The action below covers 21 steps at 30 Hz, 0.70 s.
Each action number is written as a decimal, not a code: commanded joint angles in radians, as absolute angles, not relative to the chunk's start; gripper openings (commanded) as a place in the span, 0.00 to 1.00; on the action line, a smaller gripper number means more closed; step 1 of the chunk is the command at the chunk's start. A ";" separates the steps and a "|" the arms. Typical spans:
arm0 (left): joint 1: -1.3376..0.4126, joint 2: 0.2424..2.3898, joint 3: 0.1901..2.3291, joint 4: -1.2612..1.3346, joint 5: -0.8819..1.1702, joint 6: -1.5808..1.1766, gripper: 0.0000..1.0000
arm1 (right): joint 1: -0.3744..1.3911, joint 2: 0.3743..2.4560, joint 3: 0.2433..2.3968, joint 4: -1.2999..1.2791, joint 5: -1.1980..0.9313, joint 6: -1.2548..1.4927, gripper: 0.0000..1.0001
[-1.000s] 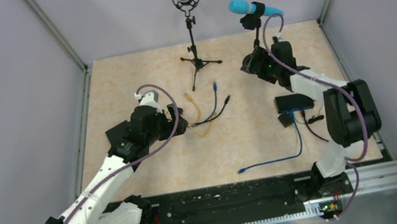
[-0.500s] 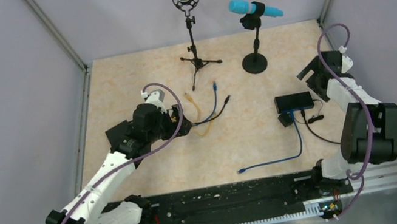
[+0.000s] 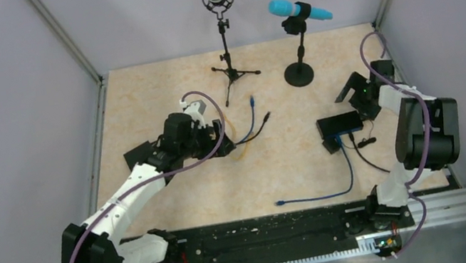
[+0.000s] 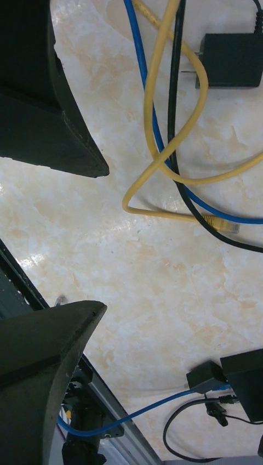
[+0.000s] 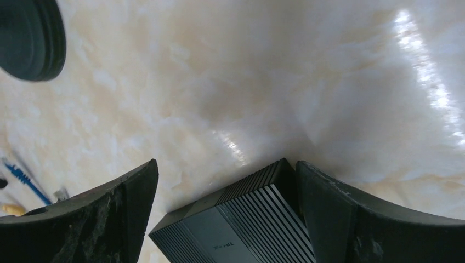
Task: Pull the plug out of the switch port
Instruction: Move the switch port to the center of the board.
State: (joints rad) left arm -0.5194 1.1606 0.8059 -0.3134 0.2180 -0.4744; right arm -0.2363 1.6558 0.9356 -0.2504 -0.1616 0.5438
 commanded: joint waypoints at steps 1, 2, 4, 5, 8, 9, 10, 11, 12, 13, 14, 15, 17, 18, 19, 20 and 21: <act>-0.516 1.226 0.887 -0.251 0.292 -0.437 0.88 | -0.152 1.647 0.899 -0.258 -0.276 0.546 0.93; -0.516 1.248 0.903 -0.255 0.304 -0.433 0.88 | -0.131 1.639 0.889 -0.251 -0.270 0.570 0.94; -0.518 1.292 0.935 -0.264 0.326 -0.429 0.88 | -0.095 1.617 0.853 -0.201 -0.273 0.636 0.94; -0.519 1.316 0.952 -0.269 0.342 -0.427 0.88 | -0.075 1.606 0.834 -0.177 -0.265 0.691 0.94; -0.532 1.386 1.000 -0.272 0.359 -0.419 0.87 | -0.027 1.570 0.750 -0.037 -0.284 0.854 0.94; -0.541 1.405 1.017 -0.272 0.353 -0.410 0.87 | -0.009 1.560 0.728 0.014 -0.275 0.897 0.94; -0.554 1.425 1.037 -0.278 0.349 -0.394 0.87 | 0.024 1.552 0.715 0.037 -0.265 0.928 0.94; -0.570 1.445 1.058 -0.285 0.337 -0.378 0.88 | 0.047 1.546 0.712 0.044 -0.248 0.948 0.94; -0.591 1.464 1.084 -0.295 0.314 -0.359 0.88 | 0.064 1.540 0.715 0.038 -0.232 0.954 0.94; -0.615 1.491 1.130 -0.316 0.290 -0.323 0.88 | 0.073 1.533 0.734 0.014 -0.220 0.938 0.94; -0.642 1.517 1.165 -0.339 0.264 -0.294 0.88 | 0.074 1.520 0.761 -0.046 -0.191 0.922 0.95; -0.669 1.541 1.206 -0.359 0.238 -0.269 0.88 | 0.072 1.501 0.788 -0.114 -0.141 0.901 0.97; -0.723 1.603 1.278 -0.379 0.209 -0.214 0.89 | 0.054 1.452 0.846 -0.245 -0.023 0.867 0.99; -0.743 1.637 1.320 -0.393 0.199 -0.191 0.89 | 0.031 1.425 0.866 -0.300 0.034 0.864 0.99; -0.761 1.674 1.364 -0.408 0.198 -0.169 0.89 | -0.005 1.399 0.879 -0.347 0.069 0.860 0.99; -0.779 1.708 1.406 -0.417 0.202 -0.147 0.89 | -0.047 1.370 0.881 -0.376 0.070 0.858 0.99; -0.793 1.744 1.442 -0.426 0.210 -0.127 0.89 | -0.098 1.343 0.874 -0.395 0.057 0.859 0.99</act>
